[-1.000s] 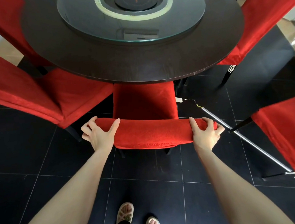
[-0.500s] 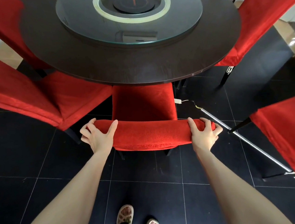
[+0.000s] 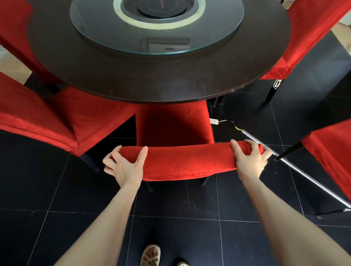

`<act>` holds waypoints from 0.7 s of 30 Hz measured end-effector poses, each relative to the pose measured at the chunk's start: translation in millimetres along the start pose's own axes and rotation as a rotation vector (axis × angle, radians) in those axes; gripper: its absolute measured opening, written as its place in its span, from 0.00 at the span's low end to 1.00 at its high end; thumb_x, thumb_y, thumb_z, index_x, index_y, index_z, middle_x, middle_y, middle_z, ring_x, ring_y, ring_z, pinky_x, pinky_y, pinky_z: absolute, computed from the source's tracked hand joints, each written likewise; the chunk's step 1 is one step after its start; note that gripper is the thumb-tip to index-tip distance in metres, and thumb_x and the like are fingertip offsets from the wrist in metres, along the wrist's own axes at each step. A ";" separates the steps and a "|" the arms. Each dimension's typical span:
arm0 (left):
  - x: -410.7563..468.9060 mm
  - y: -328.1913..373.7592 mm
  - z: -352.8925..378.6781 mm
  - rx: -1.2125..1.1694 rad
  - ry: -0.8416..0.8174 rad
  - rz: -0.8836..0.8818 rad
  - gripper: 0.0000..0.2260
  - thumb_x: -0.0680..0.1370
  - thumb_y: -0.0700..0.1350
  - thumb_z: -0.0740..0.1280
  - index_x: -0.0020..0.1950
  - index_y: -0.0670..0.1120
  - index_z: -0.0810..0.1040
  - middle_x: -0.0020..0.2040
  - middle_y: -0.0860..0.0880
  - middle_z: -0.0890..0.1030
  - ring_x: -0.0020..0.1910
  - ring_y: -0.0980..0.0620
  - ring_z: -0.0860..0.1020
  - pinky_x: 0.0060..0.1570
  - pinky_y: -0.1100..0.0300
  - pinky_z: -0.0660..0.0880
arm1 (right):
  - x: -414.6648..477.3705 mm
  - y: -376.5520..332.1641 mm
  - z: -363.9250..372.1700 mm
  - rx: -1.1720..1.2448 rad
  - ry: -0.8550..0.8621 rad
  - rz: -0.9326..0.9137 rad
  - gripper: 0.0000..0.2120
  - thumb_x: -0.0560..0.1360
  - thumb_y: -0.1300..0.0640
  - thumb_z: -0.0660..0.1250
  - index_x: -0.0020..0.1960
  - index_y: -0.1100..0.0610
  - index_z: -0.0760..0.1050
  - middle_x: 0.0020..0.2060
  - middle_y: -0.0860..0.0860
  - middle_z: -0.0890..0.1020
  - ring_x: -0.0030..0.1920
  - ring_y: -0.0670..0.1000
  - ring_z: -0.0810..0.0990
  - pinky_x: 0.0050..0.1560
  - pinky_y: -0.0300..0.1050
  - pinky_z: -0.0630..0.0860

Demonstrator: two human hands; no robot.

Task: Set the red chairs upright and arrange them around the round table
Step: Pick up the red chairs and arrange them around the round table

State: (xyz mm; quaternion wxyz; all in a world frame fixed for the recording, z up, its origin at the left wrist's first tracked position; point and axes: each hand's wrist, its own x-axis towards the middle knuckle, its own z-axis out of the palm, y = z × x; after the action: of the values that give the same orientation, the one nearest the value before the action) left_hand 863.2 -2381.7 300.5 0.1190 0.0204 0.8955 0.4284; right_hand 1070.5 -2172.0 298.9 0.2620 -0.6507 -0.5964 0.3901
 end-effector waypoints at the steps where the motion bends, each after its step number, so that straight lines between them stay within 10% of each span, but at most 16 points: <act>1: -1.6 0.8 1.3 0.001 0.000 -0.003 0.37 0.69 0.61 0.74 0.71 0.48 0.64 0.70 0.46 0.57 0.66 0.43 0.59 0.46 0.51 0.70 | 2.5 0.0 -1.1 -0.001 -0.002 0.002 0.25 0.70 0.36 0.71 0.61 0.48 0.76 0.67 0.50 0.61 0.65 0.57 0.65 0.56 0.47 0.65; 21: 3.0 0.4 0.4 0.052 -0.044 0.000 0.36 0.69 0.62 0.74 0.69 0.46 0.64 0.69 0.46 0.57 0.66 0.42 0.58 0.40 0.53 0.70 | 4.8 3.1 -0.2 -0.022 -0.024 0.015 0.24 0.71 0.36 0.70 0.62 0.47 0.75 0.64 0.53 0.61 0.64 0.59 0.65 0.54 0.48 0.65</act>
State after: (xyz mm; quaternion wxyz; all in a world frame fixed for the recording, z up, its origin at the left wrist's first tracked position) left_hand 860.4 -2380.7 300.0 0.1380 0.0332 0.9035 0.4045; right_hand 1072.4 -2167.8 295.6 0.2445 -0.6532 -0.5990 0.3934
